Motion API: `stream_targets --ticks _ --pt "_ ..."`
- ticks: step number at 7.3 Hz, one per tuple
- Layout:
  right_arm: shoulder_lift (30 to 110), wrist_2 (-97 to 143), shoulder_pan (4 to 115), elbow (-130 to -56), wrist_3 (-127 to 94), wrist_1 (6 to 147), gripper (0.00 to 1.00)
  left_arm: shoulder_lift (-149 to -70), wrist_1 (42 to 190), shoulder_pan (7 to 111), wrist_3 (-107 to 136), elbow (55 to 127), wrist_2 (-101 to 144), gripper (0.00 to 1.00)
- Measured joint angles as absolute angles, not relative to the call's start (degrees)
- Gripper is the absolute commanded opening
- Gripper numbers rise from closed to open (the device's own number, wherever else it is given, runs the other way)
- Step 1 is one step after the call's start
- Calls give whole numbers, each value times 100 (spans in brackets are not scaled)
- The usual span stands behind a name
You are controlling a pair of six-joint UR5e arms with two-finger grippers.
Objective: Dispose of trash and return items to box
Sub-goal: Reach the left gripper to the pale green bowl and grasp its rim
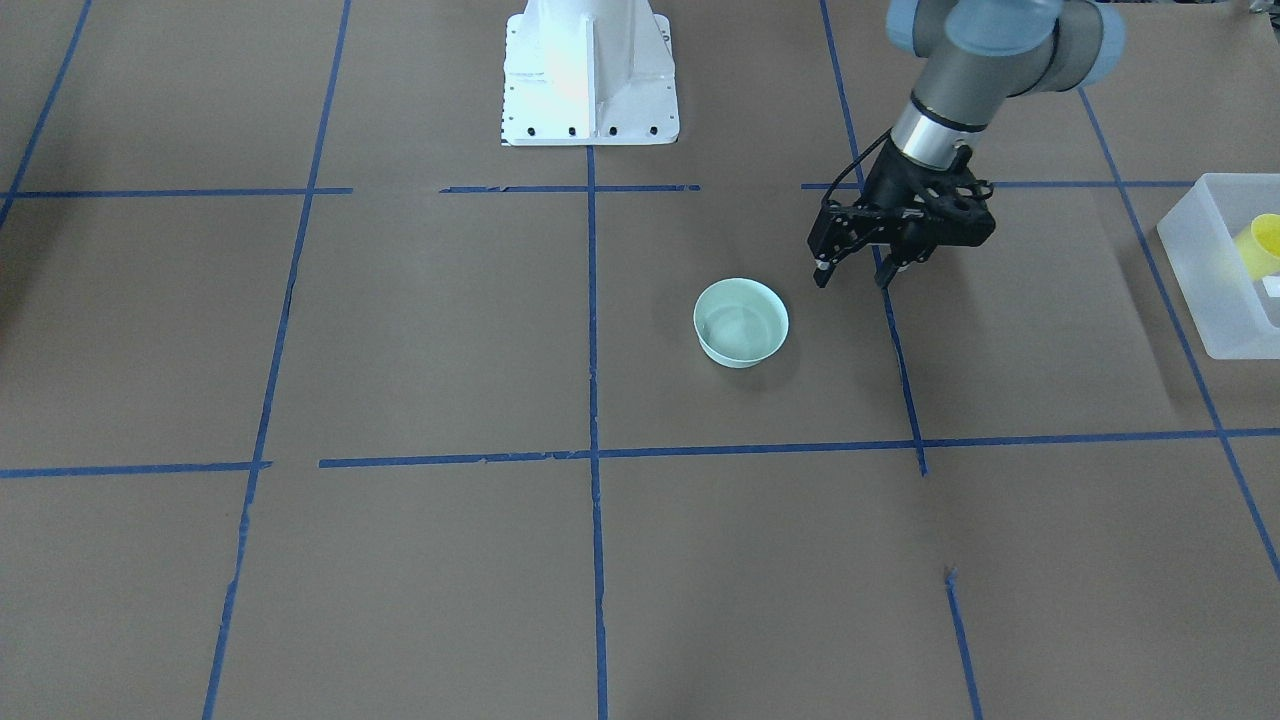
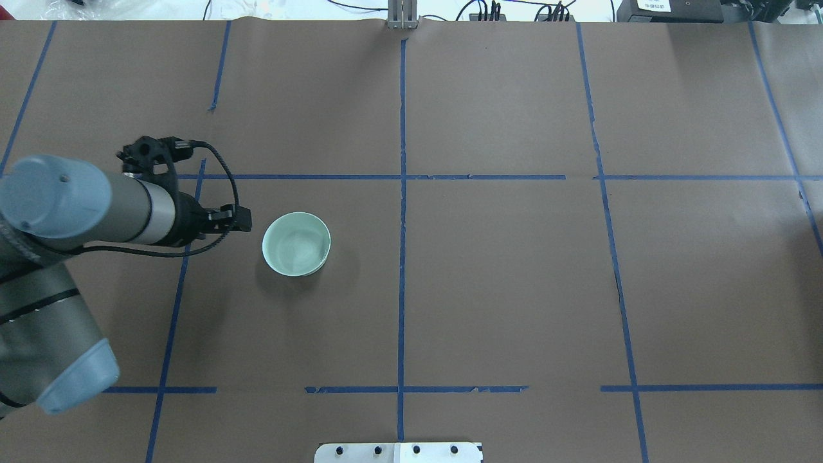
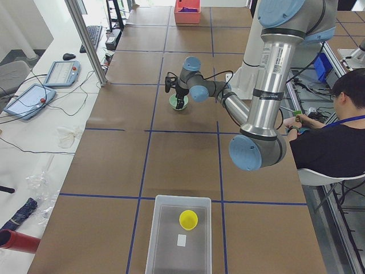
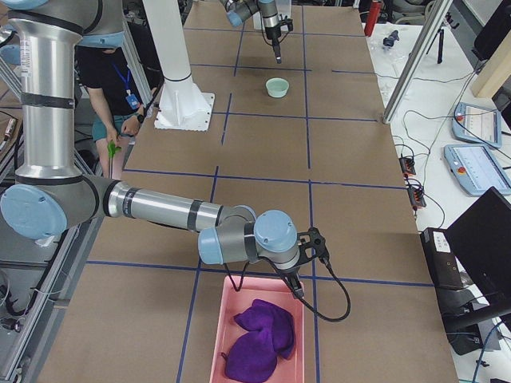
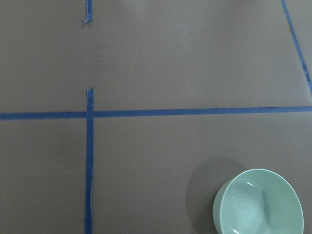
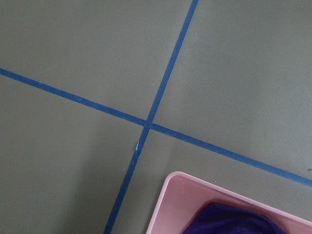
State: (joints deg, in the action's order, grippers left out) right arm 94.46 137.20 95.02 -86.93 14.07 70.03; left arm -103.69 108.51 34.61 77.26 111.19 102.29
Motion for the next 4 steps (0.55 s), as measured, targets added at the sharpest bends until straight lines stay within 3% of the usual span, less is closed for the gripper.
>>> stream_targets --ticks 1,2,3,4 --pt "9452 13720 9501 -8692 1414 6999 100 -10628 10755 3234 8030 10798 10028 69" --pt "9455 13720 9501 -8692 1415 6997 100 -10804 10721 3110 8170 10537 9903 49" --pt "9456 13720 9501 -8693 1417 6996 100 -10881 10711 3050 8224 10397 9848 0" --pt "9457 13720 9501 -8692 1421 6996 100 -10913 10707 3022 8241 10333 9833 0"
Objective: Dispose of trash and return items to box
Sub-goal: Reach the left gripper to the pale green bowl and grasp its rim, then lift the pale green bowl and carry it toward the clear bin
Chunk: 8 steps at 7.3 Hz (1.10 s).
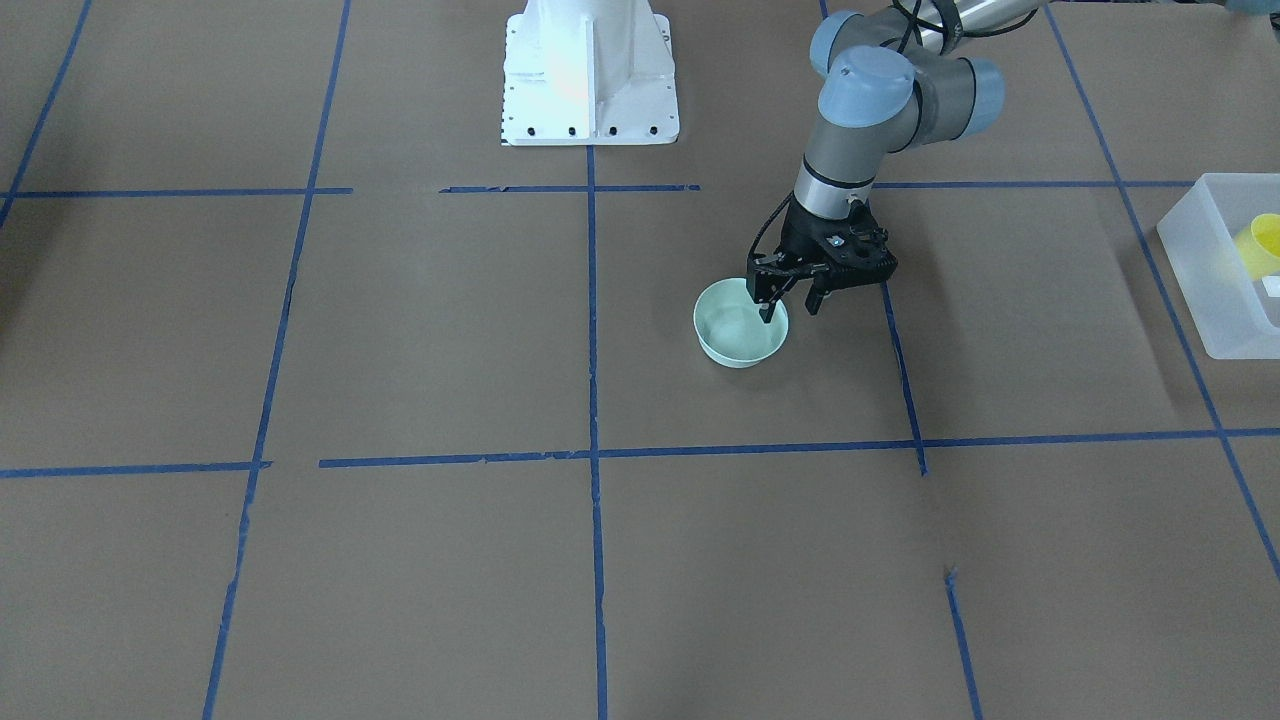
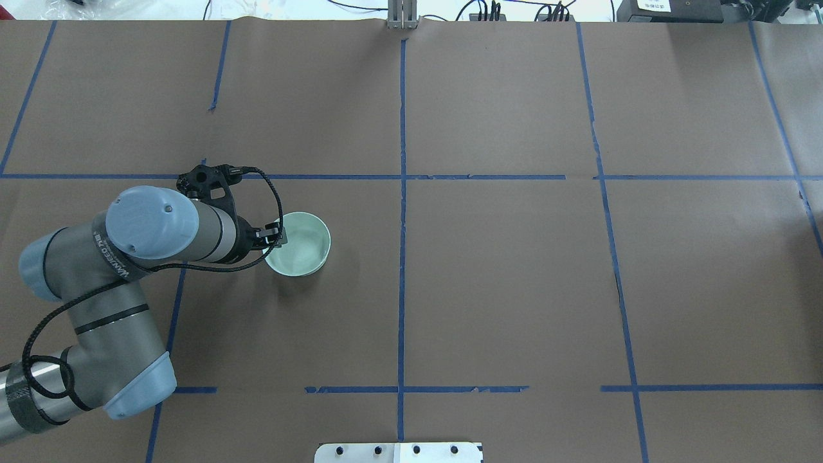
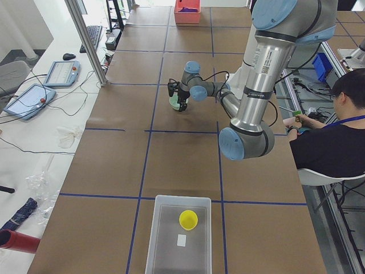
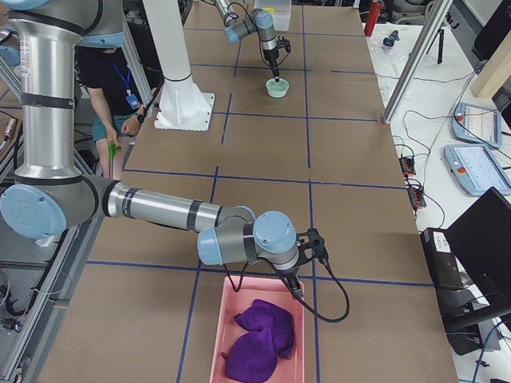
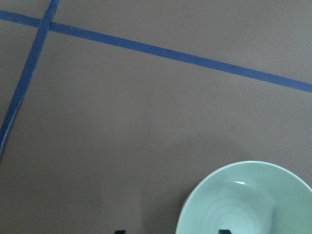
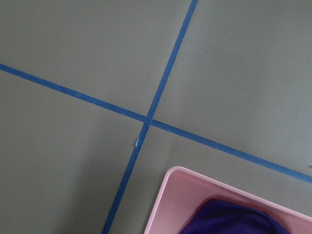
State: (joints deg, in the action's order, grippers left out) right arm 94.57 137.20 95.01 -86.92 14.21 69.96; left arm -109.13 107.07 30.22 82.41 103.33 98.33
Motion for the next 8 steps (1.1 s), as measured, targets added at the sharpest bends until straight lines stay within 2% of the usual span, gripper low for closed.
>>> stream_targets --ticks 3,5,8 --pt "9457 13712 9501 -8685 1431 6996 100 -10908 10701 3001 8177 10476 9852 0" --pt "9457 13711 9501 -8681 1438 6996 100 -10664 10592 3134 7565 11029 10034 0" --pt "9457 13705 9501 -8673 1449 6998 100 -10140 10288 4690 5380 11668 10997 0"
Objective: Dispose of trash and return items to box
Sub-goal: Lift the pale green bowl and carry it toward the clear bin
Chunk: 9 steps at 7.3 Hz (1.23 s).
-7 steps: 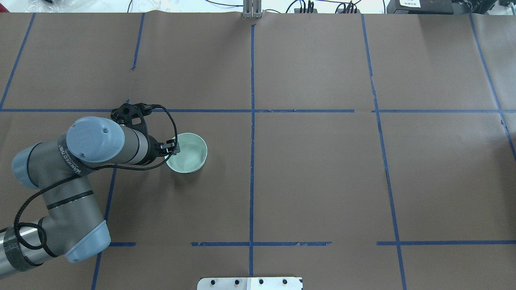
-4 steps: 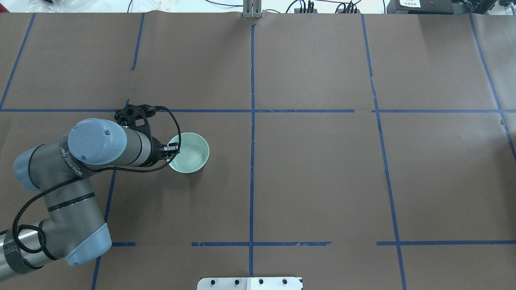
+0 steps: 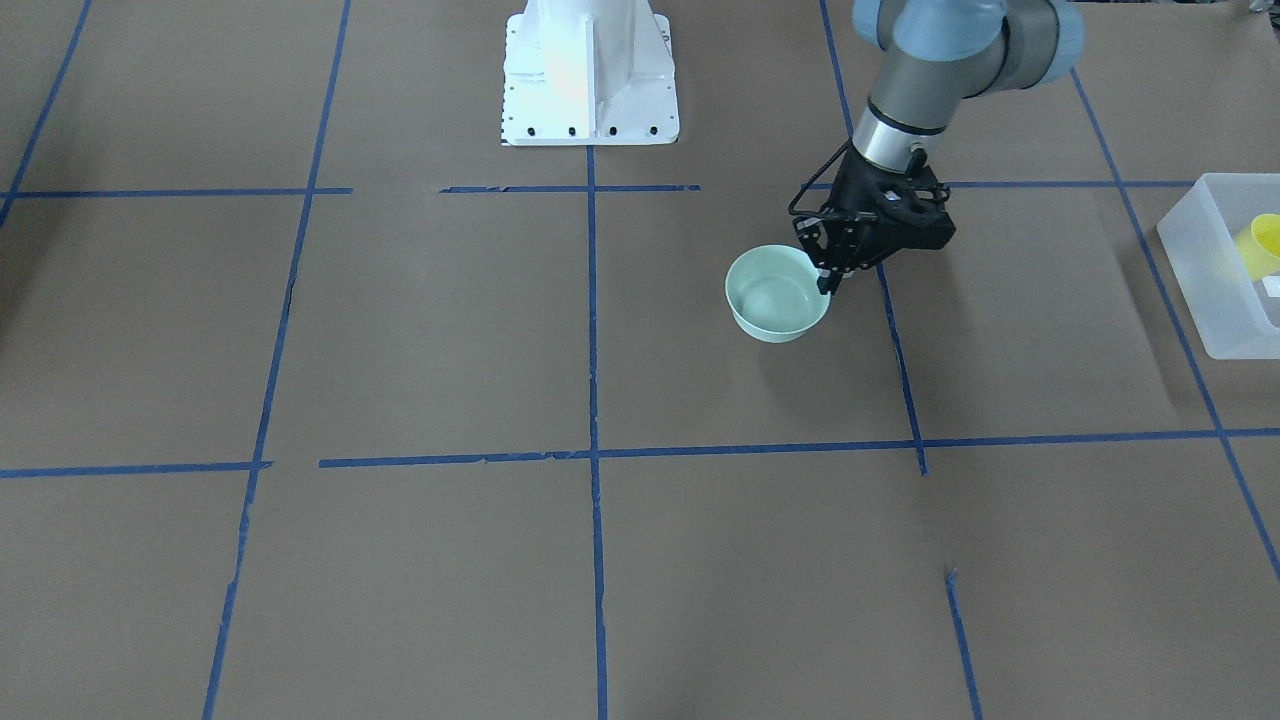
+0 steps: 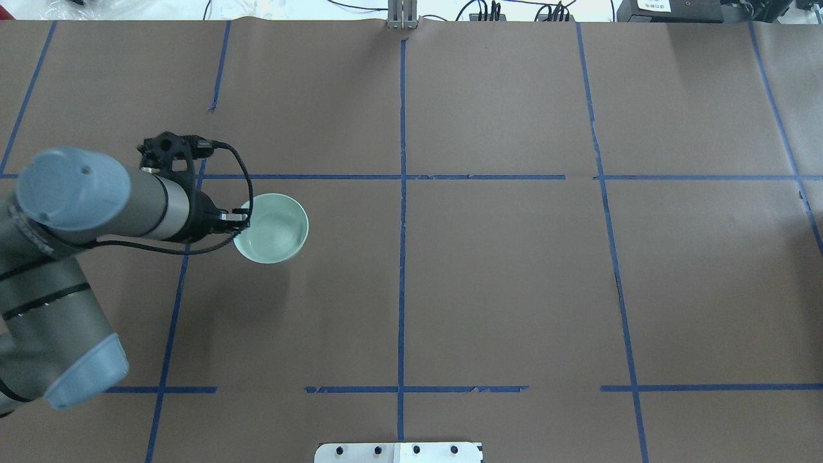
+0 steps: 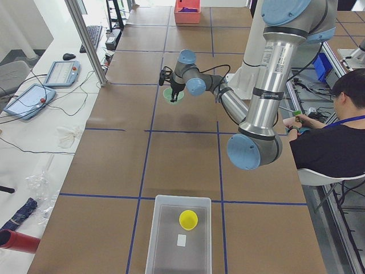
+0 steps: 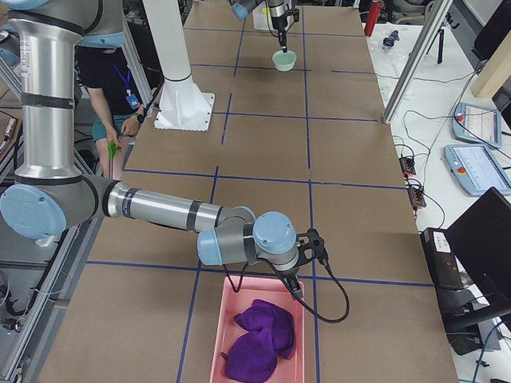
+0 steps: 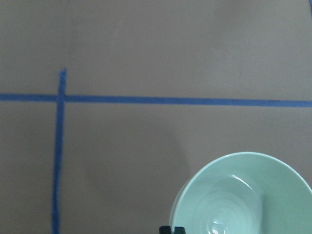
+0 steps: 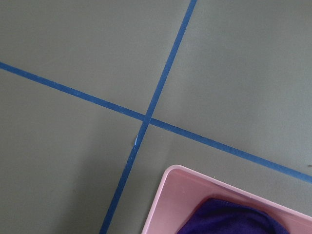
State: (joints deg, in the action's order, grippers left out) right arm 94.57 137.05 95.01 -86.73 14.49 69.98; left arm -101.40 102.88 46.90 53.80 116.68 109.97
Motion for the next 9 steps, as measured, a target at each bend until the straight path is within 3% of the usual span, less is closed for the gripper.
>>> stream_targets --ticks 4,9 --pt "9463 13700 9495 -8666 1473 7001 100 -8915 10265 7148 865 11471 12043 0" --pt "9461 13688 9421 -8666 1469 6983 100 -8558 10561 9609 -3610 9159 12645 0"
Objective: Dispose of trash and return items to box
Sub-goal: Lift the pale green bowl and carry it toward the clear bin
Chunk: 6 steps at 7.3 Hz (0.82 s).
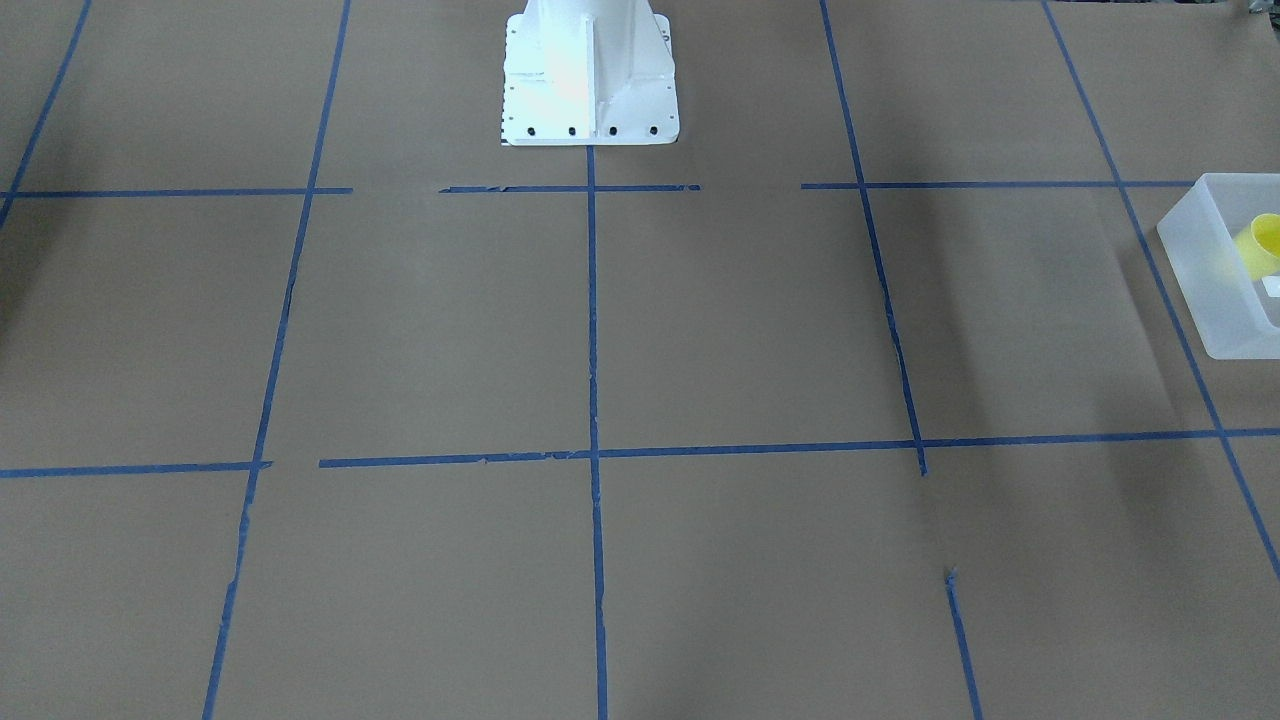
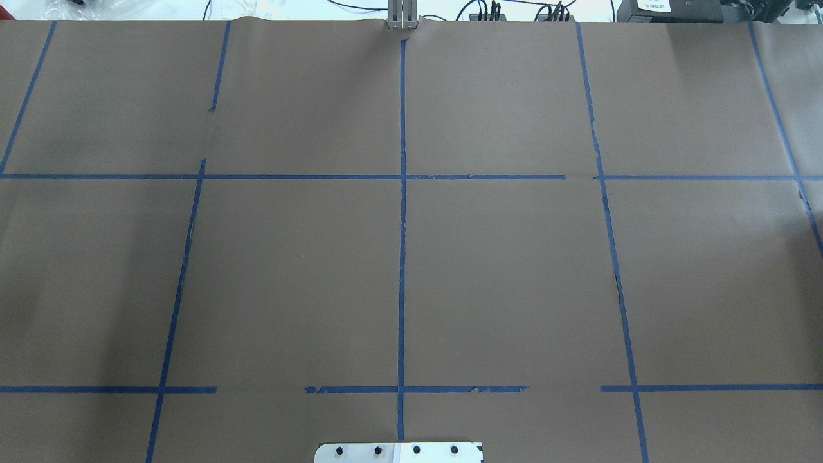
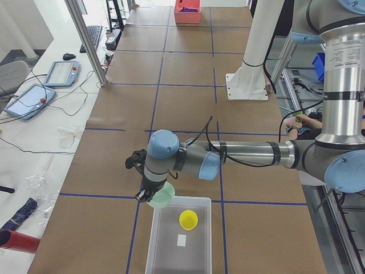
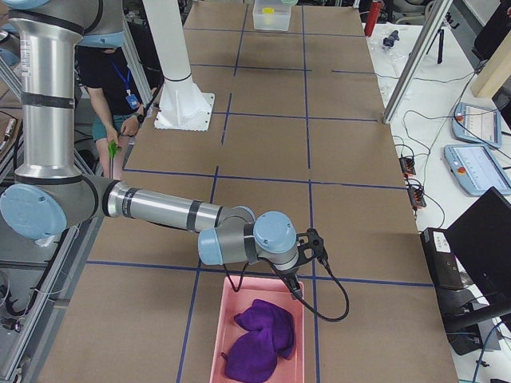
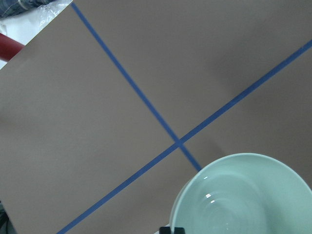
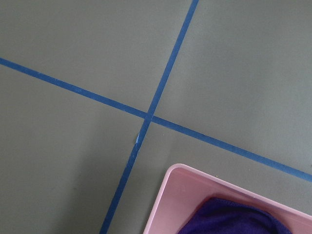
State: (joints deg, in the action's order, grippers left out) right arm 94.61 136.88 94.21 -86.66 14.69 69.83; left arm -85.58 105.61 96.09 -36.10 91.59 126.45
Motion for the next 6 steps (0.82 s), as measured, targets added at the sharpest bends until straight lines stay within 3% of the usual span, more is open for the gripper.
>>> stream_targets --ticks 4,5,6 --pt "9466 13685 9357 -8635 1436 6809 100 -8167 12121 9900 -3948 7709 12692 0" --pt "9466 13686 9351 -8633 1434 6794 100 -8004 12590 9902 -3806 7512 12755 23" --pt "9466 13690 9349 -8631 1434 6788 100 -7911 12980 9903 -3739 7286 12798 65"
